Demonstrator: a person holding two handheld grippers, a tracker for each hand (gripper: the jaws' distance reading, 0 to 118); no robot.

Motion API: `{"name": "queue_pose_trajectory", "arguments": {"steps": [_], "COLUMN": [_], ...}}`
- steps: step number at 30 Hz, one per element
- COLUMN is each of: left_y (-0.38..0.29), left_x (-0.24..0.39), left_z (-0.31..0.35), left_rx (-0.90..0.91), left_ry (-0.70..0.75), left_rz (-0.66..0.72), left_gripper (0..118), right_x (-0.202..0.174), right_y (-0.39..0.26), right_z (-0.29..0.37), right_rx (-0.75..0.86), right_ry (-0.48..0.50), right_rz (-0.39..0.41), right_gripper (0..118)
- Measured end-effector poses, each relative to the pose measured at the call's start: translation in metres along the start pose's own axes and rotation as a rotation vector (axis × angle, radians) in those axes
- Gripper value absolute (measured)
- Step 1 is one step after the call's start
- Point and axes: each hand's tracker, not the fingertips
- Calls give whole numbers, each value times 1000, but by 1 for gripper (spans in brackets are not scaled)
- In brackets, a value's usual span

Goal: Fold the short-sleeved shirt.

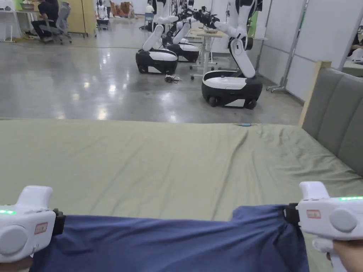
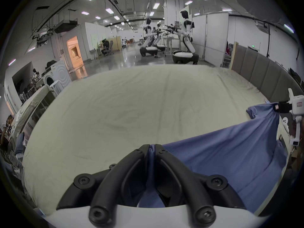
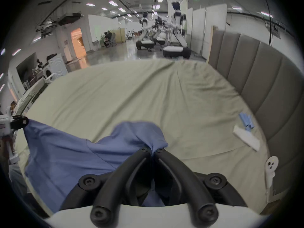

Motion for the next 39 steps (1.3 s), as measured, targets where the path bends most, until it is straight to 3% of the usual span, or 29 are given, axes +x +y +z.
{"name": "queue_pose_trajectory", "arguments": {"steps": [4,9,15,20,21,22,24,25,26,30,31,32,33,34,36,37,39], "left_y": [-13,-72,-171,-198,-197,-194,-189,-186,-184,-180,-179,-179,-179,-180,-182,-183,-192], "left_x": [-7,-14,-13,-2,-1,0,-1,-4,-7,-11,-14,-18,-20,-19,-22,-26,-44], "left_z": [78,154,148,123,125,133,152,161,169,182,181,179,176,174,169,168,163], "left_rx": [75,52,-196,-158,-159,-141,-16,32,53,170,168,155,150,129,85,57,76], "left_ry": [-26,-66,-93,-45,-29,-45,-38,-53,-46,14,-3,-53,-67,-72,-76,-152,-154], "left_rz": [3,-20,-28,7,-4,-6,-3,6,35,123,181,230,262,271,278,303,343], "left_gripper": [8,8,8,13,30,47,73,73,73,72,70,63,28,5,5,5,9], "right_x": [-5,-9,-9,-7,-9,-10,-18,-25,-33,-78,-89,-100,-112,-124,-143,-149,-160], "right_y": [-15,-78,-177,-205,-203,-201,-187,-182,-175,-154,-154,-155,-156,-158,-165,-167,-168], "right_z": [91,162,148,126,130,136,155,167,178,204,203,202,197,189,174,169,162], "right_rx": [67,-7,-205,-188,-184,-174,-156,-109,-36,154,196,236,253,248,274,271,223], "right_ry": [34,47,33,11,10,10,12,9,1,38,45,65,76,67,29,54,110], "right_rz": [51,101,96,39,43,48,108,131,140,96,76,64,56,58,65,75,57], "right_gripper": [2,2,2,3,12,35,104,115,117,116,110,91,36,4,5,5,5]}}
